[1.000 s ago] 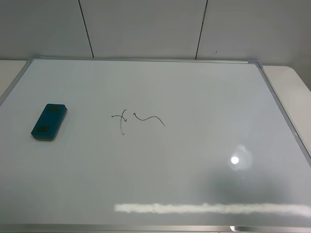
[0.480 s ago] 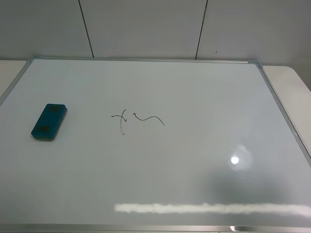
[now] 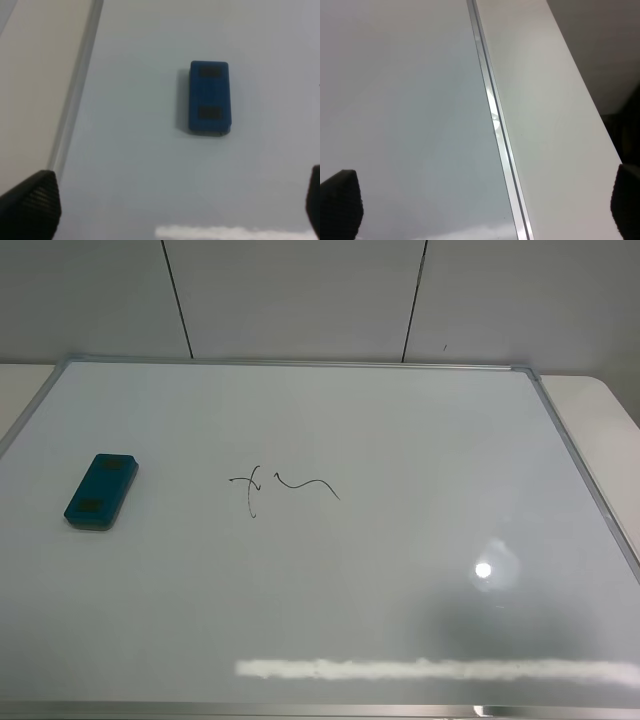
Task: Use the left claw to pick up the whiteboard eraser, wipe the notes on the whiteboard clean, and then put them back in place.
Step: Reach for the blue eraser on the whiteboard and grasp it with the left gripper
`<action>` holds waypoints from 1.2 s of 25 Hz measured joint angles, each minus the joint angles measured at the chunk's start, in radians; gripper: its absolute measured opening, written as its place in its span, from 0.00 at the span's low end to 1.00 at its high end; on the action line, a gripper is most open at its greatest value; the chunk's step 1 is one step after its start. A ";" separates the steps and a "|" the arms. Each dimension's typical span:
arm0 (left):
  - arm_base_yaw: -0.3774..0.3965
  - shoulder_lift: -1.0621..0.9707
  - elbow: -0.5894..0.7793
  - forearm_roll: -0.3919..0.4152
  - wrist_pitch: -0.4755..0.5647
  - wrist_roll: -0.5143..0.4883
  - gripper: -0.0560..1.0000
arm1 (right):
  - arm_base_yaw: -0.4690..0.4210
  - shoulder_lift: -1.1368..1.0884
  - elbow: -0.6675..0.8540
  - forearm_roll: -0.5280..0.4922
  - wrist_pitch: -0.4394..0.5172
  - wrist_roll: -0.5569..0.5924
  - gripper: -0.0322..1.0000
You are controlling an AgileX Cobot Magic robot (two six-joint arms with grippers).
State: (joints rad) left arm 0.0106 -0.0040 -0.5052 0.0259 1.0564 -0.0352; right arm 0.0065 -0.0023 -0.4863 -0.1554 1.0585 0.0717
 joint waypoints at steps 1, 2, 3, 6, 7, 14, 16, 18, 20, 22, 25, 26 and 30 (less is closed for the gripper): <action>0.000 0.000 0.000 0.001 0.000 -0.001 0.99 | 0.000 0.000 0.000 0.000 0.000 0.000 0.99; 0.000 0.007 0.000 0.005 0.000 -0.003 0.99 | 0.000 0.000 0.000 0.000 0.000 0.000 0.99; 0.000 0.021 -0.001 0.009 -0.001 -0.008 0.99 | 0.000 0.000 0.000 0.000 0.000 0.000 0.99; 0.000 0.132 -0.032 0.022 -0.044 -0.030 0.99 | 0.000 0.000 0.000 0.000 0.000 0.000 0.99; 0.000 0.173 -0.046 0.025 -0.069 -0.042 0.99 | 0.000 0.000 0.000 0.000 0.000 0.000 0.99; 0.000 0.566 -0.207 0.029 -0.111 -0.049 0.99 | 0.000 0.000 0.000 0.000 0.000 0.000 0.99; 0.000 0.667 -0.253 0.030 -0.100 -0.044 0.99 | 0.000 0.000 0.000 0.000 0.000 0.000 0.99; 0.000 0.762 -0.309 0.030 -0.074 -0.029 0.99 | 0.000 0.000 0.000 0.000 0.000 0.000 0.99; 0.000 0.860 -0.358 0.030 -0.044 -0.014 0.99 | 0.000 0.000 0.000 0.000 0.000 0.000 0.99; 0.000 0.947 -0.408 0.030 -0.009 -0.009 0.99 | 0.000 0.000 0.000 0.000 0.000 0.000 0.99; 0.000 1.071 -0.457 0.009 0.042 -0.007 0.99 | 0.000 0.000 0.000 0.000 0.000 0.000 0.99; 0.000 1.111 -0.466 -0.002 0.049 -0.007 0.99 | 0.000 0.000 0.000 0.000 0.000 0.000 0.99; 0.000 1.237 -0.488 -0.031 0.059 -0.007 0.99 | 0.000 0.000 0.000 0.000 0.000 0.000 0.99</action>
State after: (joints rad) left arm 0.0106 1.2330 -0.9931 -0.0056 1.1153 -0.0421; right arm 0.0065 -0.0023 -0.4863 -0.1554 1.0585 0.0717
